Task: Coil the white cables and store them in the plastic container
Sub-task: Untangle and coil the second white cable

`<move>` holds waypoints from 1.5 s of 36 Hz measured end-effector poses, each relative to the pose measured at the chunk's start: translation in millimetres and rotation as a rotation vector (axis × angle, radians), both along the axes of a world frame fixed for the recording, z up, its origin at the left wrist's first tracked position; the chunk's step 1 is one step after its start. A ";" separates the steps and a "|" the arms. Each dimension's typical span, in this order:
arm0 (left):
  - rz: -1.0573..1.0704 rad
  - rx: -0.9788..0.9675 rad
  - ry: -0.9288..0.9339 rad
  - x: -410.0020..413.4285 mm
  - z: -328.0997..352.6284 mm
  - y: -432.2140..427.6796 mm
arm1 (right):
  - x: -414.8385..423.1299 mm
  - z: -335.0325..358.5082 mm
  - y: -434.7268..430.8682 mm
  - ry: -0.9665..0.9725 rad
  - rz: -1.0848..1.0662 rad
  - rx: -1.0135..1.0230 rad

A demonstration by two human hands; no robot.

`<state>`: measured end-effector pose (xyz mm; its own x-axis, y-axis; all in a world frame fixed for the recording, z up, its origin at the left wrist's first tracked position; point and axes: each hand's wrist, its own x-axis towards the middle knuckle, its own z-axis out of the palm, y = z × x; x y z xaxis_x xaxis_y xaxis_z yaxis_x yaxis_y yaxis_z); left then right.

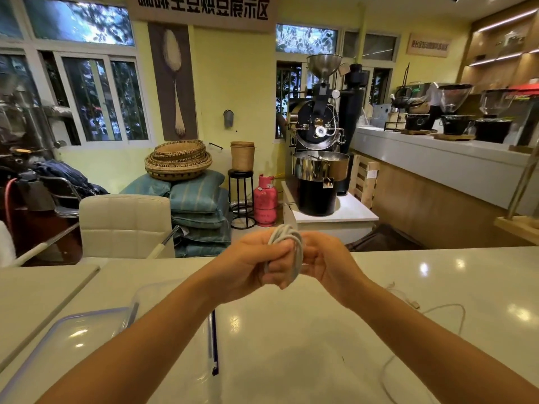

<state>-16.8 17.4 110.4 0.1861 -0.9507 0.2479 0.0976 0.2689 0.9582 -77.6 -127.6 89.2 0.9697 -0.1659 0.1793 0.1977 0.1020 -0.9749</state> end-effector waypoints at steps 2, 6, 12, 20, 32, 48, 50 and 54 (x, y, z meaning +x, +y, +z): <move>0.020 -0.003 0.024 5.2 2.4 1.6 | -2.2 -1.5 3.8 0.001 0.075 -0.037; 0.045 0.001 0.038 12.3 5.2 3.0 | -1.4 -0.1 7.9 0.045 0.171 -0.060; 0.089 0.020 0.116 21.1 0.0 0.2 | 3.0 -4.2 15.5 0.116 0.008 -0.285; 0.158 0.120 0.027 30.9 -12.2 0.5 | 8.6 -12.2 22.6 0.165 -0.076 -0.492; 0.630 0.314 -0.369 29.9 -12.6 -1.3 | 17.5 -14.7 16.7 0.228 -0.194 -0.632; 0.785 0.489 -0.363 34.3 -22.5 -5.2 | 19.2 -8.9 11.3 0.192 -0.168 -0.862; 0.778 0.518 -0.364 34.2 -22.6 -5.1 | 19.4 -10.5 10.5 0.214 -0.156 -0.832; 0.757 0.556 -0.359 34.2 -23.1 -6.1 | 21.2 -15.5 10.7 0.260 -0.149 -0.802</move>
<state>17.4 11.2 87.2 0.7909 -0.6109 -0.0350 -0.2333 -0.3539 0.9057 -56.4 -116.9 73.7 0.9744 -0.2132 0.0720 -0.0857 -0.6477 -0.7571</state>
